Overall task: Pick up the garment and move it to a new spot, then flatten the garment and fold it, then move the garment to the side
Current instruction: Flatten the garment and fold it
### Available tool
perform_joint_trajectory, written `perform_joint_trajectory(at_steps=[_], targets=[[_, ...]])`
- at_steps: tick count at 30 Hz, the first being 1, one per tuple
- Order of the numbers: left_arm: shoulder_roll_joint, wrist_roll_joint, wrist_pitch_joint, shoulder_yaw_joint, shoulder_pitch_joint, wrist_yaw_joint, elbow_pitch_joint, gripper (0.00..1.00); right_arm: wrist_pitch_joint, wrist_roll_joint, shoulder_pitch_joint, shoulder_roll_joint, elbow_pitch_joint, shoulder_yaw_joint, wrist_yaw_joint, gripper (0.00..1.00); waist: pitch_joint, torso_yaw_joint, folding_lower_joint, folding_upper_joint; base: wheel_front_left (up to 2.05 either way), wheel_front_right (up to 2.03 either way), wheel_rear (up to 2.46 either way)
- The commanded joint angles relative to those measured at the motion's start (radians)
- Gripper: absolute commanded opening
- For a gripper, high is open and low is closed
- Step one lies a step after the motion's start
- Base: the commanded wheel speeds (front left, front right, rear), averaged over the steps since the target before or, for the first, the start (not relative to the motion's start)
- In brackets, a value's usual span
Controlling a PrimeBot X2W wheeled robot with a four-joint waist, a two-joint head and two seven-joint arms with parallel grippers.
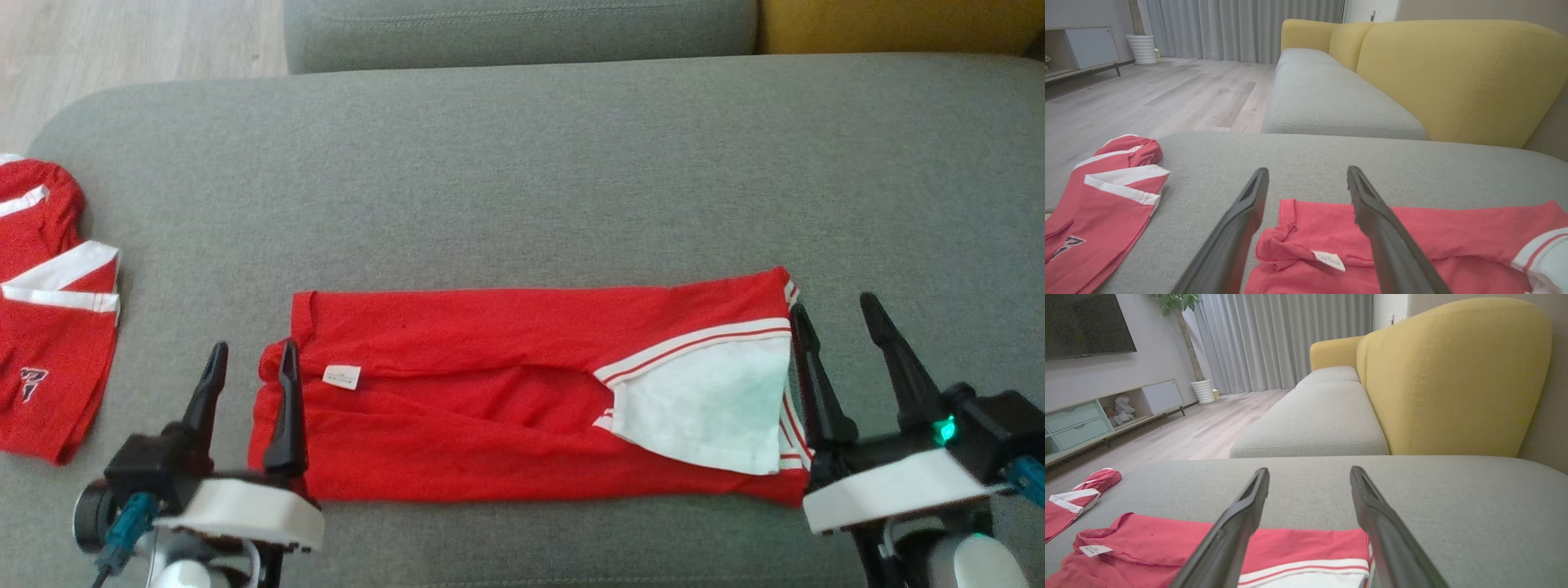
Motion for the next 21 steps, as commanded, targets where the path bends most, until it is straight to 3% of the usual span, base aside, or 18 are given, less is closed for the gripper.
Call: perform_joint_trajectory(at_steps=[1,21], targets=[[0.024,0.008,0.004,0.034,-0.017,0.008,-0.028,1.00,-0.007,-0.008,-0.006,-0.002,-0.028,0.016,0.007,1.00,-0.004,-0.005,0.0001,0.0000,0.00,0.00,0.00],[0.034,0.007,0.008,0.026,-0.023,0.019,-0.027,1.00,-0.004,-0.021,0.002,0.004,-0.008,-0.021,0.007,1.00,0.013,-0.011,0.0001,0.0000,0.00,0.00,0.00]])
